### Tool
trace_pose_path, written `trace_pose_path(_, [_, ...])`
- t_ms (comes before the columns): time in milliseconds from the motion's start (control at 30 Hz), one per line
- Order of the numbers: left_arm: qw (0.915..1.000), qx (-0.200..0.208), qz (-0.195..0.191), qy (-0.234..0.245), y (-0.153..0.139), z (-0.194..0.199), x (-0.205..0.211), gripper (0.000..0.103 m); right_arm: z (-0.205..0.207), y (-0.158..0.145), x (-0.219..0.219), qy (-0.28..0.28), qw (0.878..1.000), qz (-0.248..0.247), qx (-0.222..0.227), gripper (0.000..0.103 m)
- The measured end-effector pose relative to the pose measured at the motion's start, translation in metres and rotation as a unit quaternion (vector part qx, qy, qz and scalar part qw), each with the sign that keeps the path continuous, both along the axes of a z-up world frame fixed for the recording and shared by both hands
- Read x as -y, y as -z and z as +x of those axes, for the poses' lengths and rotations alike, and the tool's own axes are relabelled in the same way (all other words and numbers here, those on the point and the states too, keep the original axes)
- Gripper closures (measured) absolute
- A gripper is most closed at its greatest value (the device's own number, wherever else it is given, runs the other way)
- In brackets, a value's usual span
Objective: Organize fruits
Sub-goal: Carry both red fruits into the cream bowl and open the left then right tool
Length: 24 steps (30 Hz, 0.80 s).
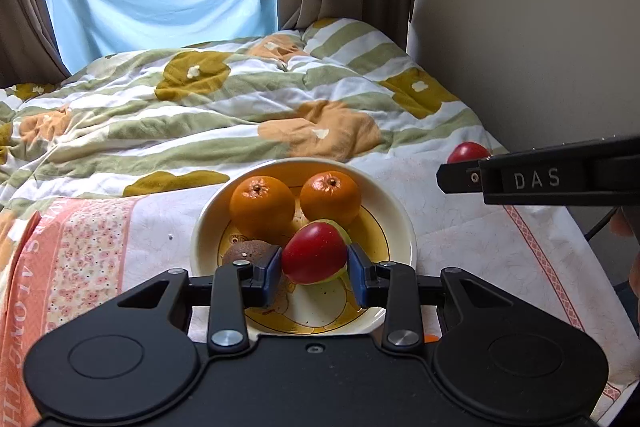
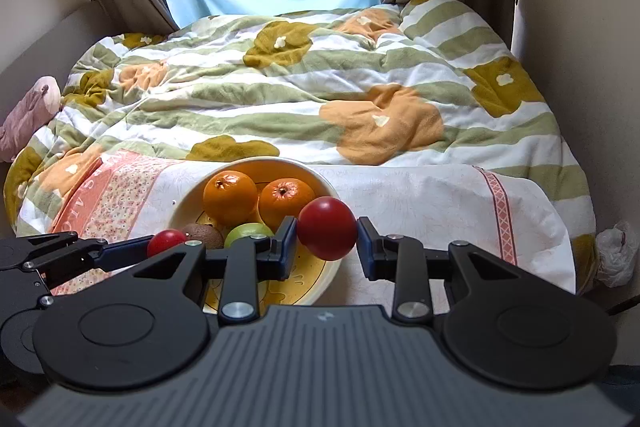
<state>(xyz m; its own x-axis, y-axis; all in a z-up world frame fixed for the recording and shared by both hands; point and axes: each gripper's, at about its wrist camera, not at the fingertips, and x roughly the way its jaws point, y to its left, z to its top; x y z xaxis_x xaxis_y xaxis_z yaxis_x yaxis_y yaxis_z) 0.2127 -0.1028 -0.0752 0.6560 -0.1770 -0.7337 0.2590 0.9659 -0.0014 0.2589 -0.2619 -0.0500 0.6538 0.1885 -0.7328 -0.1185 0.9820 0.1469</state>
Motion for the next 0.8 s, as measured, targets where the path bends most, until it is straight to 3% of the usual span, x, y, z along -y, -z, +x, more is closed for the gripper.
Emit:
trace_pose_path(567, [0.9964, -0.068, 0.051, 0.011, 0.054, 0.019, 0.028, 0.064, 0.04, 0.046, 0.006, -0.026, 0.998, 0.011, -0.055, 0.056])
trace_pose_path(633, [0.9967, -0.066, 0.046, 0.01, 0.053, 0.018, 0.026, 0.056, 0.041, 0.049, 0.006, -0.027, 0.998, 0.011, -0.057, 0.056])
trace_pose_path(700, [0.9975, -0.054, 0.045, 0.01, 0.049, 0.015, 0.026, 0.018, 0.041, 0.05, 0.007, -0.028, 0.998, 0.011, -0.059, 0.056])
trace_pose_path(800, [0.9979, -0.038, 0.049, 0.017, 0.041, 0.01, 0.026, 0.013, 0.041, 0.048, 0.008, -0.039, 0.998, 0.008, -0.056, 0.056])
